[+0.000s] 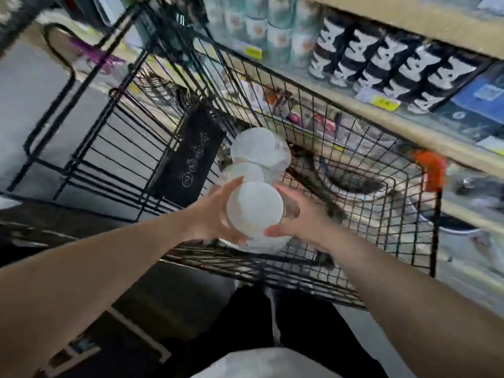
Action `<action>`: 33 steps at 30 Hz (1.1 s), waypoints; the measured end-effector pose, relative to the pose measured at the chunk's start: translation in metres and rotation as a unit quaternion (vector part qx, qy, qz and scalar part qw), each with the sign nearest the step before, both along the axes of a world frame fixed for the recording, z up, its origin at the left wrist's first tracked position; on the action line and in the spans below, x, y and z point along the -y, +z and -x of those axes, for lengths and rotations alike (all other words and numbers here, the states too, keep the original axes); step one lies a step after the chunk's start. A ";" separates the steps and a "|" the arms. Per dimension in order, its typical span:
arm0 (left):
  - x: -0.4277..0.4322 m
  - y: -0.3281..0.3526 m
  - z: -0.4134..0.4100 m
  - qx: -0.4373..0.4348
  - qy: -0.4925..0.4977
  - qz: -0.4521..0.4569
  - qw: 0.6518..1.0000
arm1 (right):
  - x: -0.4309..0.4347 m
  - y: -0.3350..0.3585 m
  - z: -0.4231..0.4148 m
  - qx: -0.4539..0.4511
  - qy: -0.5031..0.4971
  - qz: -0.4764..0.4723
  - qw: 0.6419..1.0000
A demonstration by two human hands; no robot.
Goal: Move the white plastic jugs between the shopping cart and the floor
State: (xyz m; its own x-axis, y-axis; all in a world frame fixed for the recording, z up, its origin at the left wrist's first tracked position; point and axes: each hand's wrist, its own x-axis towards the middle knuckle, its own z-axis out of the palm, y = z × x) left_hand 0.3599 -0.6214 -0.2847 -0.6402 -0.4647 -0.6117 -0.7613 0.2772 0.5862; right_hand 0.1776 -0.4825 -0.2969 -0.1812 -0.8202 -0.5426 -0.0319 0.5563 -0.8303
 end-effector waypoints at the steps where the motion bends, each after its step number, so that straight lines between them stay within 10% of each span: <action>1: 0.007 -0.011 -0.001 0.013 -0.013 -0.005 1.000 | 0.004 -0.009 -0.006 0.005 -0.006 -0.011 1.000; 20: 0.065 -0.137 -0.036 0.089 -0.117 0.011 0.989 | 0.054 -0.114 -0.057 -0.053 0.088 -0.096 0.990; 33: -0.023 -0.007 0.036 -0.078 0.051 -0.017 0.996 | -0.029 0.023 -0.004 -0.128 -0.206 -0.048 0.969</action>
